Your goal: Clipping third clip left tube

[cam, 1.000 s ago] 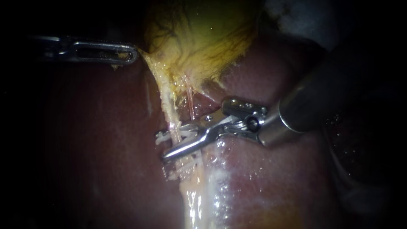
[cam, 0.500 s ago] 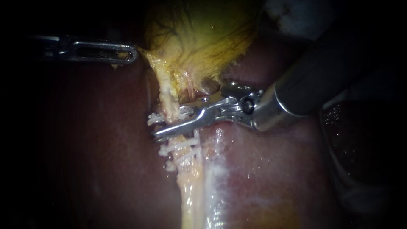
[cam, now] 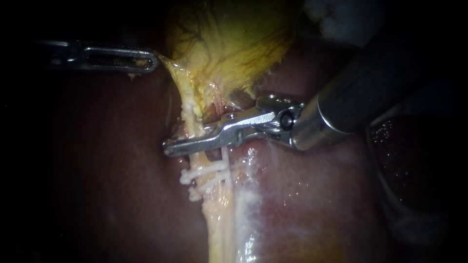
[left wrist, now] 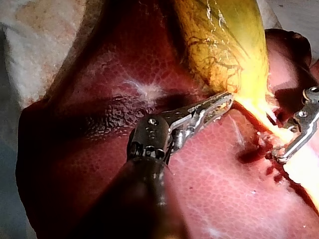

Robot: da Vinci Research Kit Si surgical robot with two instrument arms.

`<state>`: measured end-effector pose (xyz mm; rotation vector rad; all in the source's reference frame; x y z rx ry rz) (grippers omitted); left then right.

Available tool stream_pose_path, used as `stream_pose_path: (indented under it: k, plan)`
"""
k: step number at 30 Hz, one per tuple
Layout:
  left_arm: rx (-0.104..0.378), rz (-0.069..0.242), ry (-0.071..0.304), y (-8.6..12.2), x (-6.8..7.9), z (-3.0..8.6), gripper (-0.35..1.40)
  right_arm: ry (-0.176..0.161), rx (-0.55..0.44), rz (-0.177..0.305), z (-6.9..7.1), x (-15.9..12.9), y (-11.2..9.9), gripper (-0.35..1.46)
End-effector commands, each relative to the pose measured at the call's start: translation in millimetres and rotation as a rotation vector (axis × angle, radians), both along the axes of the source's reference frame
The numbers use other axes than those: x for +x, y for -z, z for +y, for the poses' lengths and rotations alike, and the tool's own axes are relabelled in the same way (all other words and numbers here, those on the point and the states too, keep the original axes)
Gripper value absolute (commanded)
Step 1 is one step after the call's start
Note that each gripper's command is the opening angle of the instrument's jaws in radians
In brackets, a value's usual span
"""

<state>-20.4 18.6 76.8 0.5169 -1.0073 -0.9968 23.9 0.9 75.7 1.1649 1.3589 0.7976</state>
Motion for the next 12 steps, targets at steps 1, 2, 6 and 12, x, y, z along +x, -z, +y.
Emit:
stream_pose_path:
  k: [1, 2, 6, 12]
  plan:
    - [0.000, 0.001, 0.001, 0.0, 0.0, 0.0, -0.35, 0.010, -0.002, 0.006, 0.0, -0.1, -0.2, -0.35]
    - [0.000, 0.001, 0.001, 0.0, 0.0, 0.0, -0.35, 0.016, -0.004, 0.008, -0.1, -0.1, -0.3, -0.35]
    - [0.000, 0.001, 0.001, 0.1, 0.1, 0.0, -0.35, 0.019, -0.007, 0.010, -0.4, 0.0, -0.6, -0.35]
    - [0.001, 0.000, 0.001, 0.1, 0.1, 0.0, -0.35, 0.019, -0.007, 0.010, -0.4, -0.1, -0.6, -0.35]
